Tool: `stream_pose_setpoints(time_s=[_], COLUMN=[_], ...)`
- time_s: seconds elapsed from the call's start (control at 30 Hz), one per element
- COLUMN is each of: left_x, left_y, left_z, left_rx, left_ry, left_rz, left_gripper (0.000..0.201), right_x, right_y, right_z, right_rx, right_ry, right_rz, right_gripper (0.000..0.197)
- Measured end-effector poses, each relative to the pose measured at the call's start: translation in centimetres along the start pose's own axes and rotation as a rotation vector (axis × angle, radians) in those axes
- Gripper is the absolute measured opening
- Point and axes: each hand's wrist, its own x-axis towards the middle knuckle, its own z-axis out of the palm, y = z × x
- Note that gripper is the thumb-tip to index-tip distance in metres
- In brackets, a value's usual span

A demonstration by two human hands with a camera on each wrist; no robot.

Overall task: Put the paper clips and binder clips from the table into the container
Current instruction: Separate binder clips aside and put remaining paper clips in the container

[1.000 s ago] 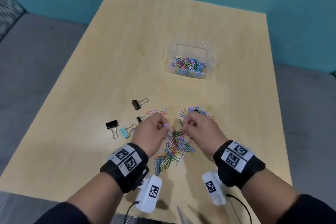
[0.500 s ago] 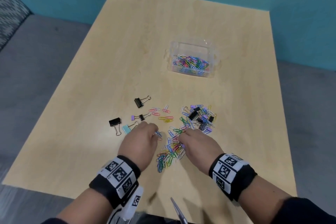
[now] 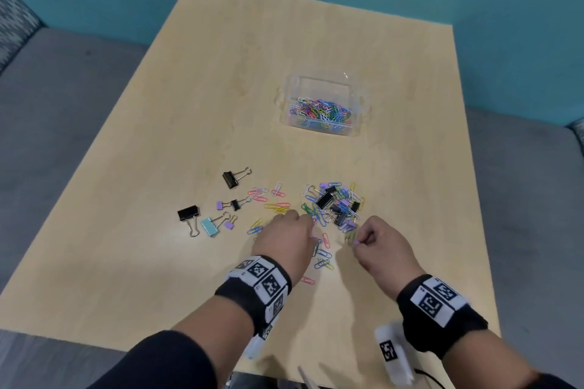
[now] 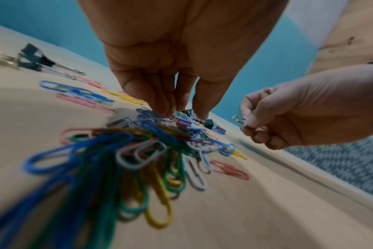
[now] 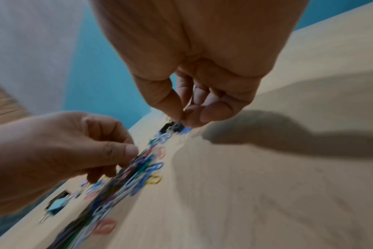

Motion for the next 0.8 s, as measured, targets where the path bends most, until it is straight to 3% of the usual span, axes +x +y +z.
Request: stream_pose_setpoints(time_s=[0.2,0.33,0.43,0.47,0.63,0.8], left_x=[1.2,1.5,1.4,1.4,1.0,-0.1], left_y=[1.2,1.4,1.4,1.3,1.1,0.3], left_z=[0.4,0.5,0.2,0.2,0.3,-0.6], left_rx=[0.068,0.08,0.026,0.019,-0.062,-0.347], left_ry=[-0.048,-0.099,-0.099,-0.092,-0.06,-0.02], left_rz=[-0.059,-0.029,-0.049,-0.053,-0.05,-0.18], left_gripper=[0.024,0.017,0.002,0.007,0.009,0.006], right_x=[1.2,1.6,1.3,1.1,0.3,1.4], right_y=[2.4,2.8,3.7,4.0,3.6,2.8], right_z=[-2.6,-3.4,-3.7,-3.8,-4.0,-3.4], right_rx=[0.023,0.056,0.116,0.118,-0.066,-0.348], right_ry=[0.107,0.147,0.165,0.166,0.141,0.108], right_rz=[0.075,0.062,0.109,0.123,0.057,-0.096], right_gripper=[0.017,0.01,0.018,0.02,0.016,0.008])
